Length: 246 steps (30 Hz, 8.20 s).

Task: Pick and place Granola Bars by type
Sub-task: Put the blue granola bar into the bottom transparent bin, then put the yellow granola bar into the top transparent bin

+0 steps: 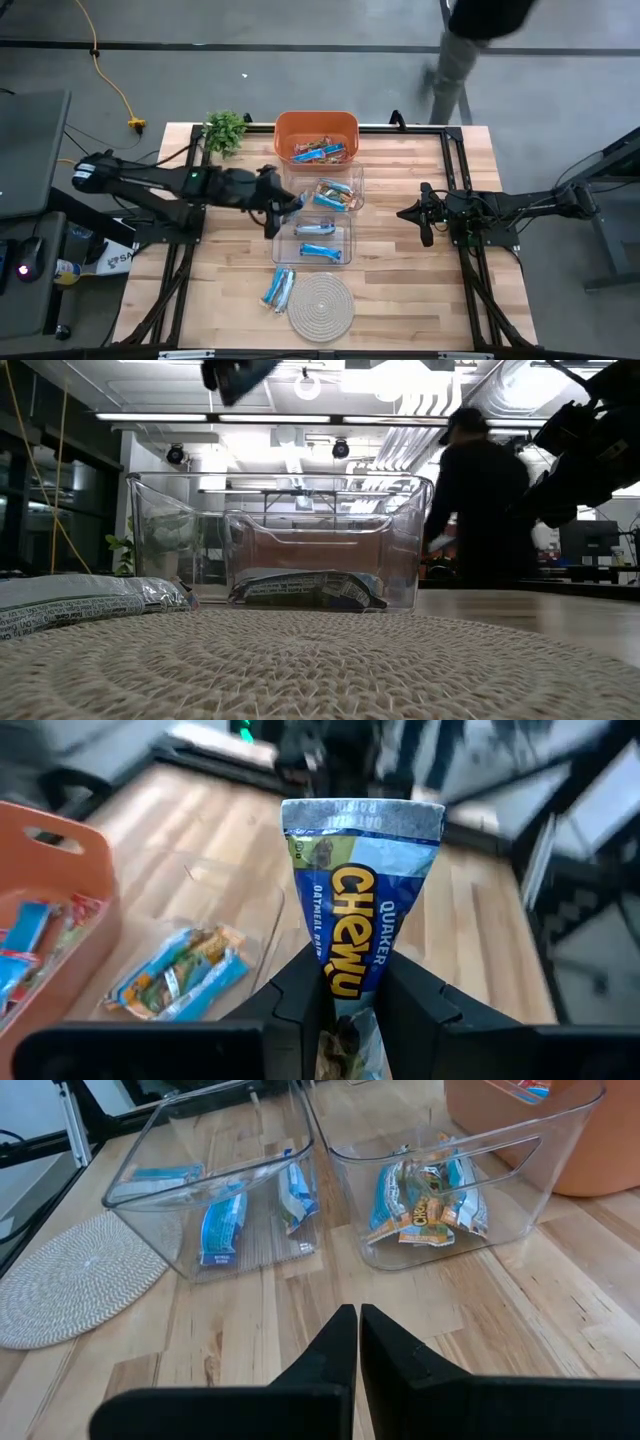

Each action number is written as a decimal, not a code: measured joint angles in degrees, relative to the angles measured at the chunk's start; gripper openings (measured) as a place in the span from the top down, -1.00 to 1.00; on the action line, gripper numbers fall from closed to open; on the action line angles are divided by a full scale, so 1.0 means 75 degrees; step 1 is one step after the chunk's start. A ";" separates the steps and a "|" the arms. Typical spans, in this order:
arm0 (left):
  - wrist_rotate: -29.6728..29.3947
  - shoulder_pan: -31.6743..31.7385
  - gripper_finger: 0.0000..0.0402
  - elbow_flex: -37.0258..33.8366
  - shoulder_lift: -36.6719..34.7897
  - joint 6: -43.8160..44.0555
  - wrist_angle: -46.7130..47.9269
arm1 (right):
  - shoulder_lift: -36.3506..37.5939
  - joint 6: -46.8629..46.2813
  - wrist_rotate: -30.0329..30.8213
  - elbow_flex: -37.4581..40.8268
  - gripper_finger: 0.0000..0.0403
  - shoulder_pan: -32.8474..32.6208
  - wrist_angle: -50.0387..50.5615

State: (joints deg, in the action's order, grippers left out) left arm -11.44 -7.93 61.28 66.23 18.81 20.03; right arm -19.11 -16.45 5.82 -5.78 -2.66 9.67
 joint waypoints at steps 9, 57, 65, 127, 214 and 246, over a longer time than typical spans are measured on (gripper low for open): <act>0.1346 0.0514 0.61 -0.0006 0.1124 -0.1448 0.0223 | 0.0000 0.0000 0.0003 0.0000 1.00 -0.0003 0.0040; 0.1454 0.0004 0.04 -0.0006 0.3454 -0.2532 0.0359 | 0.0000 0.0000 0.0000 0.0000 1.00 0.0000 0.0050; 0.1093 0.0004 -0.07 0.0428 0.3185 -0.1541 0.0389 | 0.0000 0.0000 0.0003 0.0000 1.00 -0.0002 0.0041; 0.0293 -0.4243 0.23 -0.2401 0.2409 1.0524 -0.0743 | -0.0148 0.0000 0.0002 -0.0003 1.00 -0.0003 -0.0111; 0.0121 -0.3998 0.79 -0.1020 -0.0172 0.7078 0.1038 | -0.0149 0.0000 0.0000 -0.0003 1.00 -0.0001 -0.0119; 0.0161 -0.1522 0.78 -0.1005 -0.1281 0.0268 -0.5391 | -0.0149 0.0000 0.0000 -0.0003 1.00 -0.0003 -0.0119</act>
State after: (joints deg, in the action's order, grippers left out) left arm -10.23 -19.34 53.74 56.63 20.82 -20.40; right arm -20.23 -16.45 5.82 -5.80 -2.68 8.78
